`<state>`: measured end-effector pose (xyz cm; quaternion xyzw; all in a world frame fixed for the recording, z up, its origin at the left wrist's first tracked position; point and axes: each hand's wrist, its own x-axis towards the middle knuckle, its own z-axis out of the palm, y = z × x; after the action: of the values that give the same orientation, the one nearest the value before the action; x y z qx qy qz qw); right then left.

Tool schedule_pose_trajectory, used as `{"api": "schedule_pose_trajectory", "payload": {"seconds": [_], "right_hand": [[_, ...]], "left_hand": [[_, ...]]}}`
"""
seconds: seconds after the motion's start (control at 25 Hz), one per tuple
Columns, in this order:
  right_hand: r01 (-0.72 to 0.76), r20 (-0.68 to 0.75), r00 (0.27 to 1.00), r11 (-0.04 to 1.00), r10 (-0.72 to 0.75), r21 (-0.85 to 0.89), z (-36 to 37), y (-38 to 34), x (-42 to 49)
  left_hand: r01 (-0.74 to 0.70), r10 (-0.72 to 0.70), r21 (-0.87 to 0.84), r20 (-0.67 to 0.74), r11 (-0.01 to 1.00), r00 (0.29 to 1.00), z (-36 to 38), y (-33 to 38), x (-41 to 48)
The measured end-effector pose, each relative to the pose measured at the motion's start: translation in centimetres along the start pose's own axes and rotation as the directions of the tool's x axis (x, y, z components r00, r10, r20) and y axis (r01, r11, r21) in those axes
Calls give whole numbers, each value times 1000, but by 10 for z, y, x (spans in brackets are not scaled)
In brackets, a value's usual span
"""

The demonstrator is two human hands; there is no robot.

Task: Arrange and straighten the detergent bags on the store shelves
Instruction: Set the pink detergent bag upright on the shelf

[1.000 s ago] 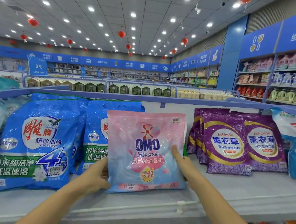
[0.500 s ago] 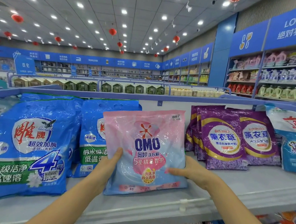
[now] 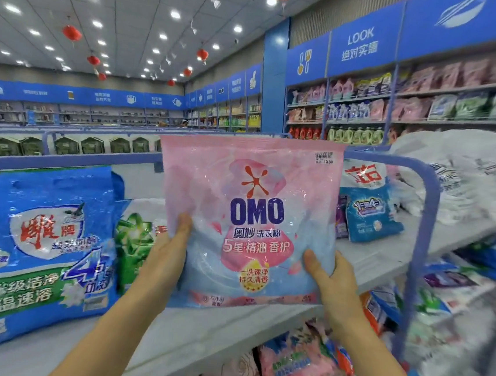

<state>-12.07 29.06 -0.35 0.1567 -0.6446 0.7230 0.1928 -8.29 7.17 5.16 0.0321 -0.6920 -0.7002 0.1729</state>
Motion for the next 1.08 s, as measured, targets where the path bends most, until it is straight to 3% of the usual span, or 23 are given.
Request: {"api": "schedule_pose_trajectory", "payload": {"seconds": [0.2,0.4,0.6,0.72,0.96,1.08], "right_hand": [[61,-144,986,983,-86,-174,-117,-4,-4],[-5,-236,970,971,-54,-241,-259,-5,1],[-114,-316,947,979,55,-170,-389,5,15],[-203,-345,923,977,168,-70,-448,17,20],[-313,-430,849,948,307,59,-522,48,46],[-352,-411,849,936,331,26,-553,68,78]], "left_hand": [[62,-61,-1,138,998,989,120,-24,7],[67,-47,-55,300,996,953,262,-44,-12],[136,-95,-78,392,988,915,391,-61,-32],[179,-96,-115,512,977,854,451,-72,-34],[358,-107,-205,720,911,685,518,-117,-19],[415,-140,-224,715,882,685,547,-138,-12]]}}
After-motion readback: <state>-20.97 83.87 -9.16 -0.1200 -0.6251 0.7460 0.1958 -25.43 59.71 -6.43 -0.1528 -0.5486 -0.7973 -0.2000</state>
